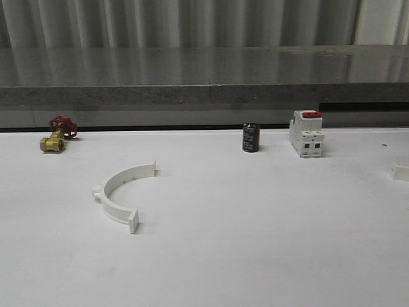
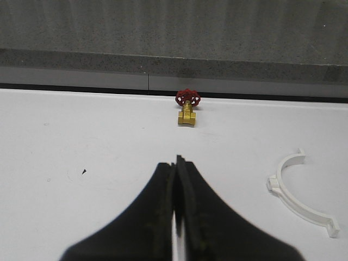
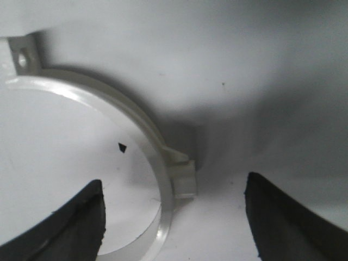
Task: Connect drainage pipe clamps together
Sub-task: 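Carry the held clamp half toward the placed half and align ends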
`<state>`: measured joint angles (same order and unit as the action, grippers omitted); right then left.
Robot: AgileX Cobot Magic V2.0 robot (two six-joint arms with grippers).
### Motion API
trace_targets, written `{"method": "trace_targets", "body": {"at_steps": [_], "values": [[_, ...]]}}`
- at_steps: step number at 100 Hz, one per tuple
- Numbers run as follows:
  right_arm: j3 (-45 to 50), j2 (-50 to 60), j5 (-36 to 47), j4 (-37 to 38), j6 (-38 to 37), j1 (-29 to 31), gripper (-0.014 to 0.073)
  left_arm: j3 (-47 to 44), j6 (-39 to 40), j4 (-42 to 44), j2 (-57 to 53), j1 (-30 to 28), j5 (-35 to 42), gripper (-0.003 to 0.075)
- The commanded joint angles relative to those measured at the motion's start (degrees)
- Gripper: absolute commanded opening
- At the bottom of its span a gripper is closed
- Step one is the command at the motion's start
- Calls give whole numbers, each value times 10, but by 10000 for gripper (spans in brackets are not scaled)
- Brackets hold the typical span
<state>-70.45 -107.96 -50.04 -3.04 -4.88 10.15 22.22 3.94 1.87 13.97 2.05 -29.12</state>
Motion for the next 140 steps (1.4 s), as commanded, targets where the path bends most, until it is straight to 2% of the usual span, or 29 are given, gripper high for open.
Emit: {"method": "trace_targets", "body": {"at_steps": [1,8,13,20,32,37,46,71,92,111,140], "values": [[-17,19,8,-3,5,5,540,16,0,-1,6,-2,43,-21],[-17,14,15,-3,5,5,535,16,0,-1,6,-2,43,-21],[-17,13,17,-3,5,5,500,16,0,-1,6,-2,43,-21],[-17,10,19,-3,5,5,400,16,0,-1,6,-2,43,-21],[-17,7,12,-3,5,5,160,16,0,-1,6,-2,43,-21],[-17,6,8,-3,5,5,84,16,0,-1,6,-2,43,-21],[-17,7,11,-1,5,5,10,16,0,-1,6,-2,43,-21],[-34,16,-12,-21,5,3,1,16,0,-1,6,-2,43,-21],[-83,44,-62,-19,2,-33,1,16,0,-1,6,-2,43,-21],[-133,47,-100,5,-49,-101,1,16,0,-1,6,-2,43,-21],[-154,45,-127,8,-131,-247,1,16,0,-1,6,-2,43,-21]]}}
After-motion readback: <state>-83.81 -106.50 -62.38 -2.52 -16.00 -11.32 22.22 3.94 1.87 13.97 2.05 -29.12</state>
